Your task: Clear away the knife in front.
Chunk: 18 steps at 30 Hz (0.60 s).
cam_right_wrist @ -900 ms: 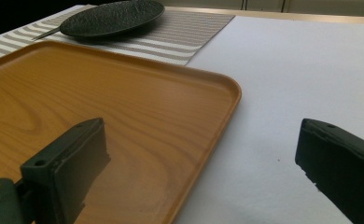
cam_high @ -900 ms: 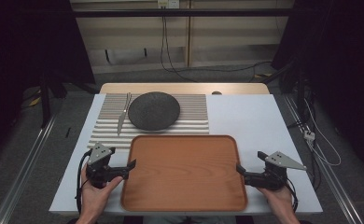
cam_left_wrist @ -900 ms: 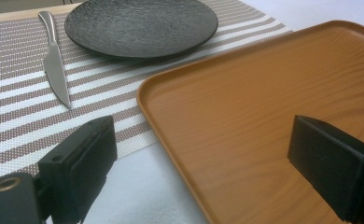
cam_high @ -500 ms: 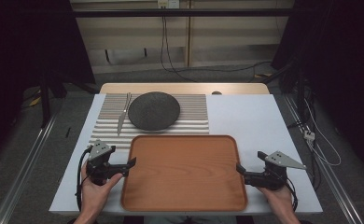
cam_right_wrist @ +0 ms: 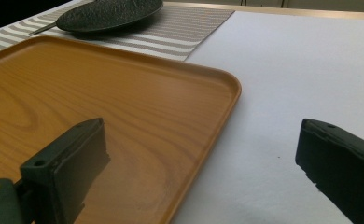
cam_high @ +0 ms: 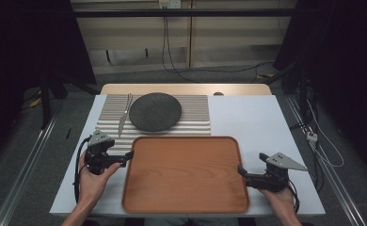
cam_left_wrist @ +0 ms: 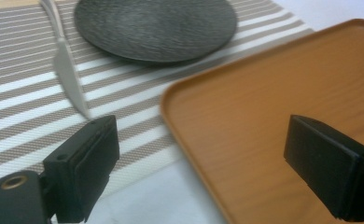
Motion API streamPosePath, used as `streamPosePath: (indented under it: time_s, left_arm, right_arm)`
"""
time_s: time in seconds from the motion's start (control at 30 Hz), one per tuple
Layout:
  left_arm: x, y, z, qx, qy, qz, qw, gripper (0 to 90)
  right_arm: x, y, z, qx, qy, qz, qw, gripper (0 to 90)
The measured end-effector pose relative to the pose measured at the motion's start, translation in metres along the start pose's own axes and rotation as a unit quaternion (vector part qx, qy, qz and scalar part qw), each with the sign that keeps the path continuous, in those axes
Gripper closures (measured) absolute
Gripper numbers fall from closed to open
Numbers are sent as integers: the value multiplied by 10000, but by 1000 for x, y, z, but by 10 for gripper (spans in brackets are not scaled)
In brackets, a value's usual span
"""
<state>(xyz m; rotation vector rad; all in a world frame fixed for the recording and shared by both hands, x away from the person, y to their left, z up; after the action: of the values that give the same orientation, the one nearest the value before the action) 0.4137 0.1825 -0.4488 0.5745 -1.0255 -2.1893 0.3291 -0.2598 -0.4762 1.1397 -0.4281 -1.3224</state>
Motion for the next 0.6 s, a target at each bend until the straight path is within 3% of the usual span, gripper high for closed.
streamPosePath:
  time_s: [0.17, 0.33, 0.43, 0.6]
  left_arm:
    - [-10, 9, -5, -52, -11, 70, 10000, 107]
    - [-25, 21, -8, -22, 215, -50, 9998, 110]
    - [-39, 26, -17, -175, 488, -269, 9983, 124]
    - [-55, 28, -28, -337, 534, -163, 9979, 123]
  right_arm:
    - [0, 0, -1, -9, -14, 5, 10000, 19]
    - [0, 1, -1, -9, -20, 2, 10000, 20]
    - [-1, 1, -2, -12, -8, 26, 10000, 19]
    - [-1, 0, -3, -35, -4, 10, 10000, 19]
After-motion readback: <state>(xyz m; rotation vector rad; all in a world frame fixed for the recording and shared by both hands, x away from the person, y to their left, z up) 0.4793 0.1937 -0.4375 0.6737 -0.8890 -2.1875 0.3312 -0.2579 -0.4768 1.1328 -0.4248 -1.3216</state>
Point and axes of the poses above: each handheld gripper's, and its own axes: z roughly backward along the jaws, y roughly out of its top, x roughly to its right, the point moved 7 cm from there along -z, roughly forward along the jaws, and after that the axes turned 15 degrees about -z, right-handed, at the moved point
